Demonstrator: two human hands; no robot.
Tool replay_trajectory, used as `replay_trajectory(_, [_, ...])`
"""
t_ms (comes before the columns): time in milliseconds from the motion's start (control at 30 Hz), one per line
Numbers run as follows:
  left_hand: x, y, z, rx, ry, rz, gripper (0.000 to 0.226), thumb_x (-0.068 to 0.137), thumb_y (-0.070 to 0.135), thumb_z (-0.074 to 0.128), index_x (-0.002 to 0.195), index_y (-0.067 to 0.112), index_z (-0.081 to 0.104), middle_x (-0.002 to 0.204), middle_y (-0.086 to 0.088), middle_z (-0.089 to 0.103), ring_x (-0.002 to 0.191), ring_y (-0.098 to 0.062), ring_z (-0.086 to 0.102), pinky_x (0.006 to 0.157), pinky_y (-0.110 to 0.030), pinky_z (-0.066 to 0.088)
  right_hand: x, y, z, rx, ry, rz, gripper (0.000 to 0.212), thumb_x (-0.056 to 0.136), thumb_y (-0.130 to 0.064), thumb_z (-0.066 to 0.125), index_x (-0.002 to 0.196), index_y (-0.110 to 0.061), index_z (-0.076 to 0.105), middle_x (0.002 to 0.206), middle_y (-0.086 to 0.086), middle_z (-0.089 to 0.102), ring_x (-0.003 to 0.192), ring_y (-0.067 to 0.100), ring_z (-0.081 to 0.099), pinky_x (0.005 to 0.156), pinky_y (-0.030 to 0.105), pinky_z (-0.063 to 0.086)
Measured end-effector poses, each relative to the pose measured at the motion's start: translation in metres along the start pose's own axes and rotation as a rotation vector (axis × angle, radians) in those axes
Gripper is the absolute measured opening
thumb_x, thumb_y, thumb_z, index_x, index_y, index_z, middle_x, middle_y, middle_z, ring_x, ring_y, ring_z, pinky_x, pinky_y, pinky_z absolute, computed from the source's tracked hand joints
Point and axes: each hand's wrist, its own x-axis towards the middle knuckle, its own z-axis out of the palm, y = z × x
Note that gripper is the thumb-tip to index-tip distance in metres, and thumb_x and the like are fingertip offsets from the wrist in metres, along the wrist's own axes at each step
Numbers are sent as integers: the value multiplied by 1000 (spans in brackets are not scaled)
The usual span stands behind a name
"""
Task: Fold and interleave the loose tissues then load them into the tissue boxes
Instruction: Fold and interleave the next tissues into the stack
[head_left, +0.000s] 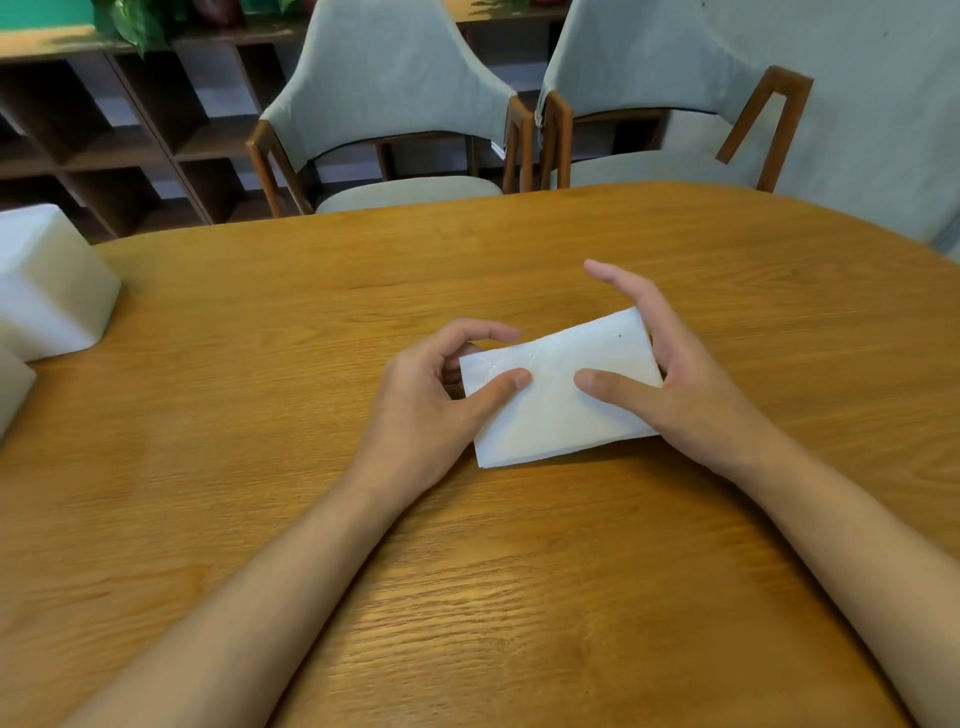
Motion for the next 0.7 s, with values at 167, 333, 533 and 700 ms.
replay_trajectory(167, [1,-3,0,48,23,11,26,90,19,82,111,30,73,86,7,70,76,-9,64,66,-21,46,0,2,3,-11,8,-37,64,94,-4,67,142,-41,46,125,-31,54,98,-4,56,80,14,45])
replay_trajectory(333, [-1,3,-2,74,66,-9,53,92,32,79,138,37,53,131,10,59,115,-9,62,92,-27,55,0,2,1,83,60,-61,51,93,-3,66,135,-31,55,130,-26,56,109,-2,56,86,15,45])
replay_trajectory(533, [0,8,-6,-167,-264,-1,75,100,5,67,156,43,35,148,-9,54,110,-20,65,90,-35,55,1,5,5,146,80,-34,42,95,-3,63,131,-24,62,121,-20,63,99,0,60,79,14,45])
replay_trajectory(700, [1,1,-4,-131,-187,6,47,101,1,64,139,27,58,132,-4,64,101,-36,61,84,-57,51,2,4,4,164,69,28,44,92,-3,68,131,-23,66,123,-18,68,110,-7,59,88,9,43])
